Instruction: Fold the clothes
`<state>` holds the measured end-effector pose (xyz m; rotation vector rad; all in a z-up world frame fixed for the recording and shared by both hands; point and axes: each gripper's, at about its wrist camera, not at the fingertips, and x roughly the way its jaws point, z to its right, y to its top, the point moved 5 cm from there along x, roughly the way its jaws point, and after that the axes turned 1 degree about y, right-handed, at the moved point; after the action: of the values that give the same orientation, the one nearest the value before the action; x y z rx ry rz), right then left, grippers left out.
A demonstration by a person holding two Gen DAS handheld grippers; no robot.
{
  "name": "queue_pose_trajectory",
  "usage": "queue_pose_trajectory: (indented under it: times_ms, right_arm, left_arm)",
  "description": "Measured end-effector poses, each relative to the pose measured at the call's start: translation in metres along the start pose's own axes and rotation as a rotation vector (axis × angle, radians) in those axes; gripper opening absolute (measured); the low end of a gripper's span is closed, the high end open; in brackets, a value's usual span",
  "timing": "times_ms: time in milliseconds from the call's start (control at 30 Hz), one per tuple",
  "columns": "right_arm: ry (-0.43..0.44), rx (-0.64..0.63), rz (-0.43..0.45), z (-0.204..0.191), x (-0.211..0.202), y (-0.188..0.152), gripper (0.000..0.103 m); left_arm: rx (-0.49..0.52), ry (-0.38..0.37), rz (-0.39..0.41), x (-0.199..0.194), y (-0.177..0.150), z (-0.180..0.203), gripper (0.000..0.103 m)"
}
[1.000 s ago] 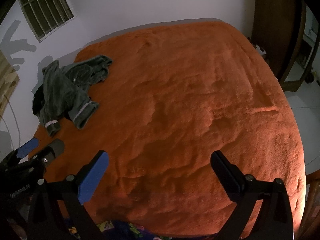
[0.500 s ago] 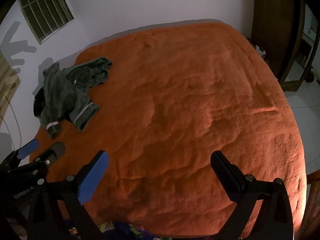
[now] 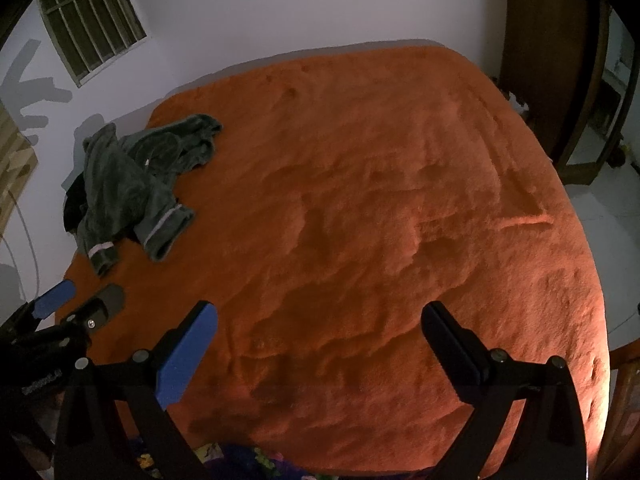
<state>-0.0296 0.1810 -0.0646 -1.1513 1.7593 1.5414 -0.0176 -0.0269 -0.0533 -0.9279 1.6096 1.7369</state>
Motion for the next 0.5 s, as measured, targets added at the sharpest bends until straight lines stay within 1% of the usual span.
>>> queue_pose_trajectory:
  times_ms: [167,300,400,500]
  right_arm:
    - [-0.006,0.000,-0.001,0.001,0.001,0.002,0.102]
    - [-0.016,-0.011,0.004,0.001,0.001,0.001,0.102]
    - [-0.016,-0.031,0.007,0.003,0.005,0.002,0.102]
    - [-0.009,-0.027,0.004,0.006,0.011,0.005,0.102]
  left_arm:
    - [-0.016,-0.019,-0.010,0.003,-0.001,-0.001,0.102]
    - [0.003,-0.016,-0.022,0.009,-0.001,0.000,0.102]
    - [0.007,-0.034,-0.017,0.014,0.002,0.002,0.102]
    - [0.010,-0.075,-0.006,0.018,0.006,0.007,0.102]
